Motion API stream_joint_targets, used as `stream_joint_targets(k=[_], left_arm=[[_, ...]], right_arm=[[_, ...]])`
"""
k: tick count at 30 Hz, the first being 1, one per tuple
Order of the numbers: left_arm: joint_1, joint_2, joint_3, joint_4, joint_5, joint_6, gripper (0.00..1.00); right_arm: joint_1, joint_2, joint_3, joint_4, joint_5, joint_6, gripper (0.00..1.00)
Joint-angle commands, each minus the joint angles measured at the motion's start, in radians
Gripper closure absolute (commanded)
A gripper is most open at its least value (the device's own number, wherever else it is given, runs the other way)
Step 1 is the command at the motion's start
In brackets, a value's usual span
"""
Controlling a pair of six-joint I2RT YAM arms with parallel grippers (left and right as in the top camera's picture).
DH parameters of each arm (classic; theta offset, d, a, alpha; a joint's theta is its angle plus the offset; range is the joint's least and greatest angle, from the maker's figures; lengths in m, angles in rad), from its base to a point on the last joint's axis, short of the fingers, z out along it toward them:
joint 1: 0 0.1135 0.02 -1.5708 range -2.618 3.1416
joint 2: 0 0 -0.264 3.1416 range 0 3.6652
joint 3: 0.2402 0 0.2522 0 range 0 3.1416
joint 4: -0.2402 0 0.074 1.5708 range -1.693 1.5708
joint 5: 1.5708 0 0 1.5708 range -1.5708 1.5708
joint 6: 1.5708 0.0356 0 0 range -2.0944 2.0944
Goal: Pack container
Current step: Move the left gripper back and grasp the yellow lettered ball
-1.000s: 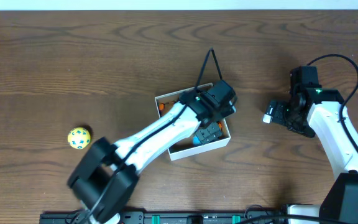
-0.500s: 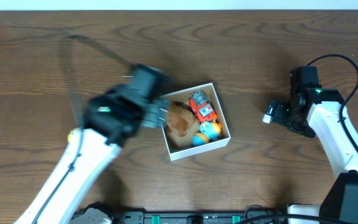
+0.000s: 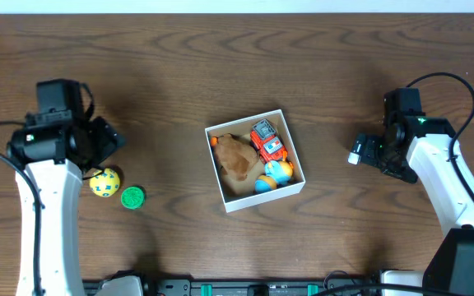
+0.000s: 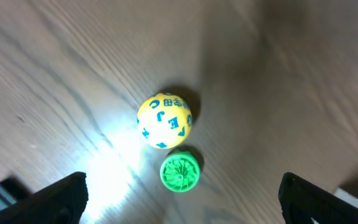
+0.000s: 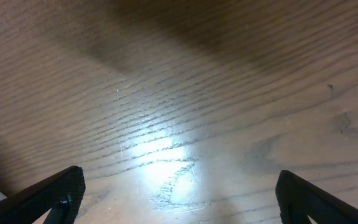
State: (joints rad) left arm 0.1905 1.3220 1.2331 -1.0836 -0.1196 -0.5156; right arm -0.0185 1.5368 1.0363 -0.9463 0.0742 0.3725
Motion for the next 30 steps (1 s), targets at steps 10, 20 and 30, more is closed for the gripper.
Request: stream_joint_targets(k=[10,20,30], left_arm=[[0.053,0.238,-0.177,0.212,0.109,0.112,0.02],[0.055,0.41,-0.177,0.245,0.109,0.112,0.02],[0.062,0.432,-0.177,0.244,0.109,0.112,0.0]], right_arm=[[-0.005,-0.003,-0.004,-0.003,-0.003,-0.015,0.01],[-0.005,-0.003,-0.004,-0.007,-0.003,-0.015,0.01],[-0.005,-0.003,-0.004,-0.011,-0.003,-0.023,0.01]])
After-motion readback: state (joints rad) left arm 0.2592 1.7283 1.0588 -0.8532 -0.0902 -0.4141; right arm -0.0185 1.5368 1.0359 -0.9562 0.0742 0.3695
